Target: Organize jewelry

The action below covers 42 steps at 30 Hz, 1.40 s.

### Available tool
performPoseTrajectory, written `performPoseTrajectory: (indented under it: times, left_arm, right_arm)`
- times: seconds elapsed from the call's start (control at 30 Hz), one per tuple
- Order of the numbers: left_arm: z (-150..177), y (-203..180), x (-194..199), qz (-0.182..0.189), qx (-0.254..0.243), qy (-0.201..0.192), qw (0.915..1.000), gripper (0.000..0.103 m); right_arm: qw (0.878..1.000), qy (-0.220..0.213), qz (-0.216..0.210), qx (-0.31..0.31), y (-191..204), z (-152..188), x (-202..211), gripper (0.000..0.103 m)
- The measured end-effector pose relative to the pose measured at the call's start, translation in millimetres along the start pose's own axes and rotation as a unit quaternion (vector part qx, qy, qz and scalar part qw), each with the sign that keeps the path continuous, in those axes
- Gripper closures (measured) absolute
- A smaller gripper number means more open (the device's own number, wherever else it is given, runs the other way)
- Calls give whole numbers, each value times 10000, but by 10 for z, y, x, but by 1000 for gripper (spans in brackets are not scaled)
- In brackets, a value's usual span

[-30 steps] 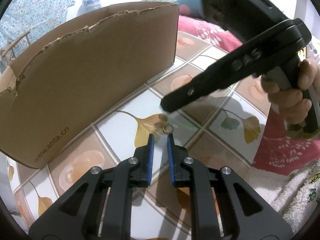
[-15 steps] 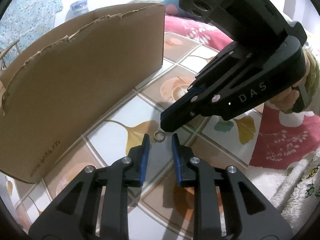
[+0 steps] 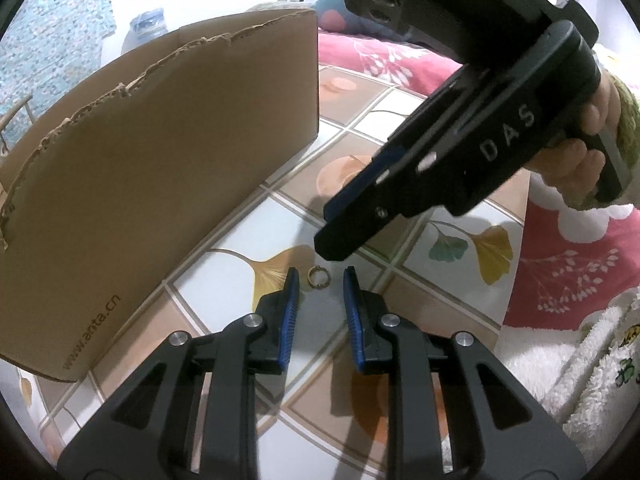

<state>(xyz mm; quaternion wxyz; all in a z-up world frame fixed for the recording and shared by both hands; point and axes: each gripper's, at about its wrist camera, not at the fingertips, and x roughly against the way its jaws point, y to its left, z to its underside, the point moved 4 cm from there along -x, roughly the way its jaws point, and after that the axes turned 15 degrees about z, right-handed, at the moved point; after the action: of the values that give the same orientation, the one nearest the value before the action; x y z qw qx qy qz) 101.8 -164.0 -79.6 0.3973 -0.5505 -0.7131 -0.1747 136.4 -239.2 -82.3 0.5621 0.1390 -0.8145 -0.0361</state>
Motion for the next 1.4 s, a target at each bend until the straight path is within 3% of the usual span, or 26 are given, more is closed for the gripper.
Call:
performPoseTrajectory:
  times: [0.4,0.5,0.83,0.93,1.2,1.4]
  left_arm:
    - [-8,8,2,120,-228,135,9996,82]
    - [-19,8,2,152,-279,172,9993,91]
    - [-42,-28,-20,170,-531,324,9979,93]
    - [-36,-44,-25,182,-535,298,9980,100]
    - [7,-79,-18,191,-516,200,9983,103]
    - [35,-45,48,342,-310,169,9988,103]
  right_arm:
    - [9999,-65,103,105,34,61,62,75]
    - [9999,-74,84,113,20,89,76,75]
    - [9998,46,-41,182,32,45,81,75]
    - [9998,74,-57,160,33,36,73,75]
    - [9999,76,97,78,22,72,44,75]
    - [9977,-187,496,422,126,107,43,76]
